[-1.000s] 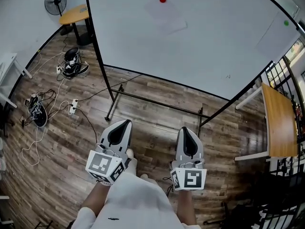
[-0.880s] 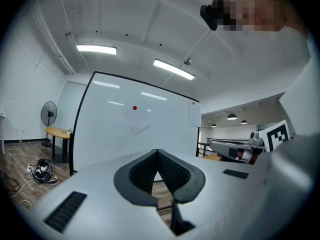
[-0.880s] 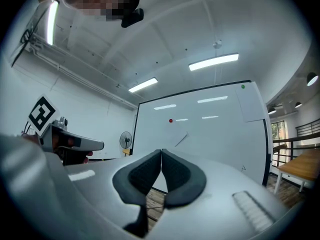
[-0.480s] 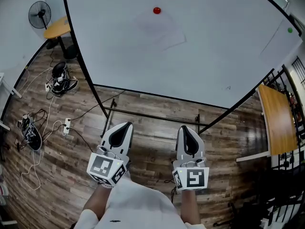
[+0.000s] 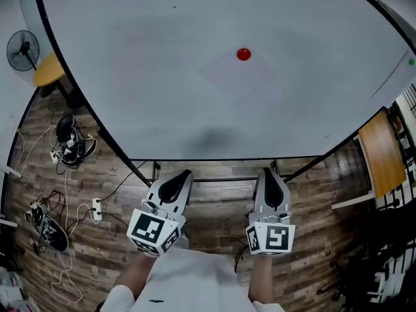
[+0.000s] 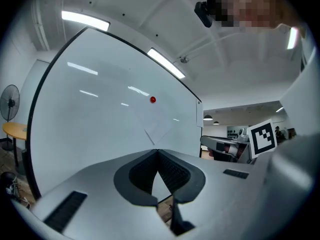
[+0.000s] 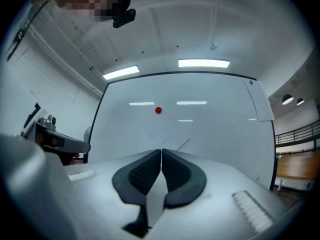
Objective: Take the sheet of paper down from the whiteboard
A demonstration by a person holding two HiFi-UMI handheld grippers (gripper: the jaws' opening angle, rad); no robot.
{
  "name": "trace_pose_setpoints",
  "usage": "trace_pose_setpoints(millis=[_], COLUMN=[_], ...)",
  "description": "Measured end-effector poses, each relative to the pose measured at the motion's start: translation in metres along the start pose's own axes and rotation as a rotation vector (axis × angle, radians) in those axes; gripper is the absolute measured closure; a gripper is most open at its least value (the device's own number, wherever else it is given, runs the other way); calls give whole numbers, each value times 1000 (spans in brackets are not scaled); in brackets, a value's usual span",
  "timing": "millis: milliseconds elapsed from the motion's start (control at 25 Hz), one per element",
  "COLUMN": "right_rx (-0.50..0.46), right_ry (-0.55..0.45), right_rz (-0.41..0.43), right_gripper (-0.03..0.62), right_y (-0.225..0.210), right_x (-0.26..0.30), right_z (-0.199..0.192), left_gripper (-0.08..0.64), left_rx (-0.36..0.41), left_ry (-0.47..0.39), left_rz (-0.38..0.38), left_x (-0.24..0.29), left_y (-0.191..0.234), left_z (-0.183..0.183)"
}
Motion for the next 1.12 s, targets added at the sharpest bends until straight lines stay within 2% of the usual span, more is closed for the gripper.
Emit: trace_pose_setpoints(millis=[200,320,440,640,920,1120], right_rx=[-38,-61,-64,-21,-57,-74], right_ry=[-7,6,-9,8,-6,28], right_rz=[-56,-64,-80,-58,-36,19], right_gripper=[592,592,591,571,548,538], right_y=[15,8,-2,-5,-29,-36], right_x=[32,44,54,72,94,109], right_z=[5,6,13,11,19,26], left_gripper=[554,554,554,554,554,554], left_rx=[-21,-29,1,16,30,21], left_ry=[5,2,-4,-17,-16,-17], left_rz=[-94,-139,-174,-190,-238,-241], left_x=[25,45,63,85,118,131], left_y=[34,35,33,40,31,31], left_z=[6,11,22,34,43,50])
Point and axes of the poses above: the fingertips, and each gripper's own axes: x forward along the fingers, y to its left, z out of its top, the point moved 3 cm from there along -x, backward along the fingers, and after that the axes turned 6 degrees about -z, right-handed, at the moved point
